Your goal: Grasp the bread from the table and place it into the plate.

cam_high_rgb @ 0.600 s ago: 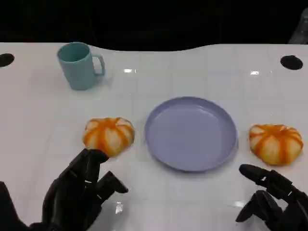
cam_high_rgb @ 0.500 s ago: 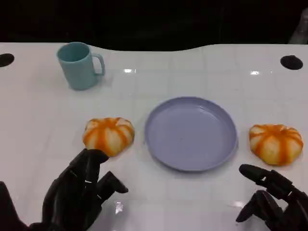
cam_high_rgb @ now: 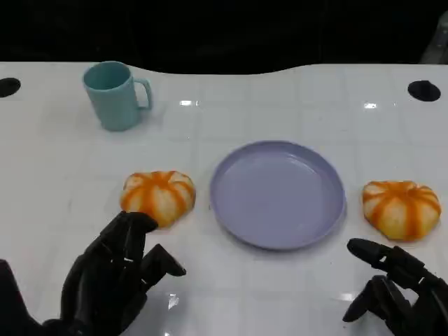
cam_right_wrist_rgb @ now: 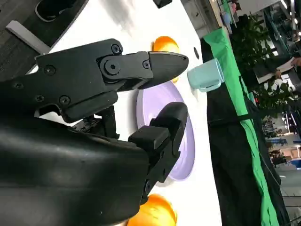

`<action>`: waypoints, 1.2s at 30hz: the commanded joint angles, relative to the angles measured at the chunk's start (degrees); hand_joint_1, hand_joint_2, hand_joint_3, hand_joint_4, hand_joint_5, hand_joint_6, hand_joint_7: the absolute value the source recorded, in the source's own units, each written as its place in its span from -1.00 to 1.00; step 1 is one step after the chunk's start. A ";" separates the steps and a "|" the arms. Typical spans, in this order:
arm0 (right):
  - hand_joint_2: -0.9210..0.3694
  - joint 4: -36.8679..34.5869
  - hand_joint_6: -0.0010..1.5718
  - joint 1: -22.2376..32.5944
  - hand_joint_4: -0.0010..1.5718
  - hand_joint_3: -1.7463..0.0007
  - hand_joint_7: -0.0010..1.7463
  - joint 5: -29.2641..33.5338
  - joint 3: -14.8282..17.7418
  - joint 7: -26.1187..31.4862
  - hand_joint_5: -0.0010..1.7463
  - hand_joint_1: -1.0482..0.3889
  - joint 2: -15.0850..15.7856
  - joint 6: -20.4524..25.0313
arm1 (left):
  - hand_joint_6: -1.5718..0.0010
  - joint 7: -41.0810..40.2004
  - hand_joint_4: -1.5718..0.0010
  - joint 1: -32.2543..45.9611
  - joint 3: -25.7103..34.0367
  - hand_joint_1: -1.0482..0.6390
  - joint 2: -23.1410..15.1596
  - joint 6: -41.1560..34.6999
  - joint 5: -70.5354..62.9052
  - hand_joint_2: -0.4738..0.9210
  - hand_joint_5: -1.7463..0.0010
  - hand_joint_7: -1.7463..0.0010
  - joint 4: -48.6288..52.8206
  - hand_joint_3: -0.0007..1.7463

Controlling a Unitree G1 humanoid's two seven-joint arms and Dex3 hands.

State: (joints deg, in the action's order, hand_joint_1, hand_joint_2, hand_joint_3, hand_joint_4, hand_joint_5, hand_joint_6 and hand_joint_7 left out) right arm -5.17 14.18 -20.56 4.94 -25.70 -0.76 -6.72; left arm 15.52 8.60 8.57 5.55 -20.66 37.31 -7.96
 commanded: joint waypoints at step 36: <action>-1.00 -0.24 0.17 -0.42 -0.20 0.68 -0.46 -1.10 0.91 0.33 0.69 -0.58 -0.80 -0.47 | 0.77 -6.63 1.00 -19.47 -19.10 -0.46 -30.72 28.03 -88.77 0.87 0.78 0.99 4.80 -1.00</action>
State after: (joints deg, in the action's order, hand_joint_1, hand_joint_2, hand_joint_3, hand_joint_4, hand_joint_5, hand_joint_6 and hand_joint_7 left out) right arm -5.15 13.79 -21.04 5.29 -25.18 -2.01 -6.45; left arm 7.89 -10.18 -9.89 -23.64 8.42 -51.27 -2.08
